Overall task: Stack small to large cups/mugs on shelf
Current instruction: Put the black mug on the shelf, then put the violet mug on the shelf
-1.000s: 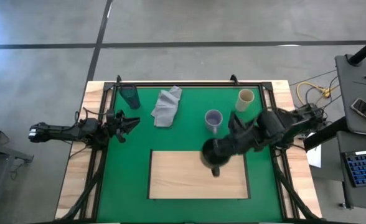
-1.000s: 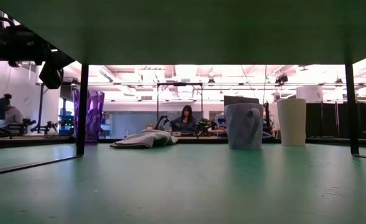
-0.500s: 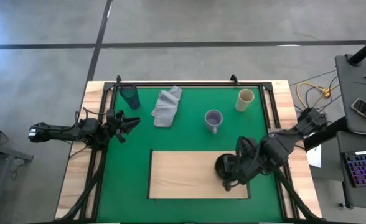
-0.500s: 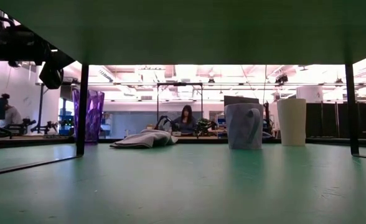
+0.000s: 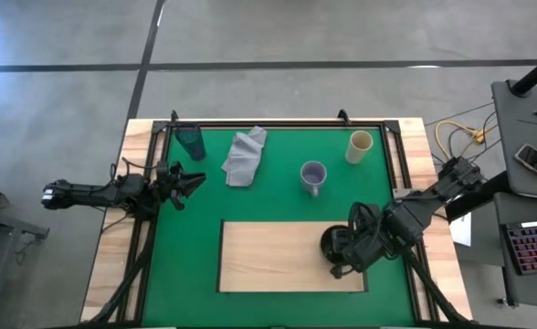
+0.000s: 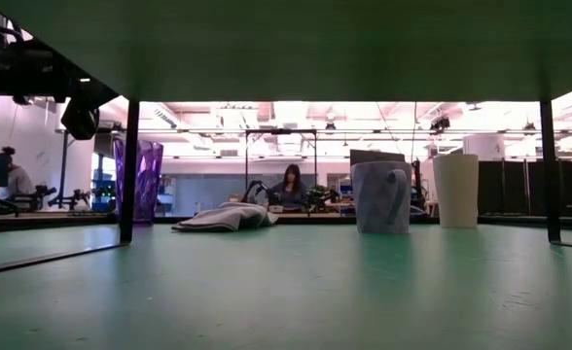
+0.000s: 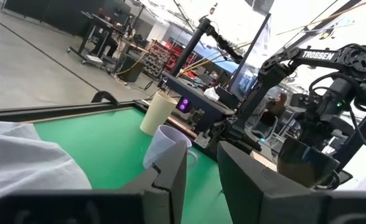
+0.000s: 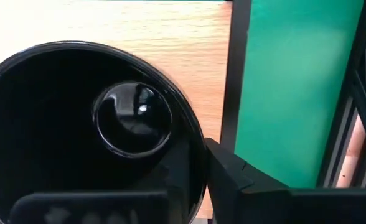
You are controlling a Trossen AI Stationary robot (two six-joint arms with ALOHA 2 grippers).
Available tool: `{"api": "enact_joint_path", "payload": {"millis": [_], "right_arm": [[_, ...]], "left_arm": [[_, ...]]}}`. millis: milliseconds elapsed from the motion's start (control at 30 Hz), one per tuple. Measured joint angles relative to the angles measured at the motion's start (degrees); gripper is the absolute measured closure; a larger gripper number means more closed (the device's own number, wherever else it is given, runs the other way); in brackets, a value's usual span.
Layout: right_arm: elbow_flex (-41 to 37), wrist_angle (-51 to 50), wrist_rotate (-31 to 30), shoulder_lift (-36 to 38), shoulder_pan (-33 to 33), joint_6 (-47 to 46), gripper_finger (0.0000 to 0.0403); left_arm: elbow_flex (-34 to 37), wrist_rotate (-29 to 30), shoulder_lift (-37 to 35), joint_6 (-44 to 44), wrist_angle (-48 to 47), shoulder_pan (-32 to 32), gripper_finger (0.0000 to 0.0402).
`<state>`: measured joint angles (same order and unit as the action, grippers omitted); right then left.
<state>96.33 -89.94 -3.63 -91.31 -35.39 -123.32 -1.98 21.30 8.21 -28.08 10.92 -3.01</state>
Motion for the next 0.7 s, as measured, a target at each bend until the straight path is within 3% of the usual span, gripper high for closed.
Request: {"api": "enact_joint_path", "payload": {"millis": [267,600,700], "right_arm": [[2.1,-0.1,1.0,0.1,0.0,1.4,0.0295],[3.7,0.0,0.2,1.7,0.0,4.9,0.0278],[4.7,0.0,-3.6,3.2,0.0,5.0,0.0273]], "left_arm": [[0.0,0.0,0.2,0.0,0.0,0.0,0.0324],[0.0,0.0,0.3,-0.1,1.0,0.0,0.0324],[-0.1,0.0,0.3,-0.1,2.3,0.0,0.0324]]}}
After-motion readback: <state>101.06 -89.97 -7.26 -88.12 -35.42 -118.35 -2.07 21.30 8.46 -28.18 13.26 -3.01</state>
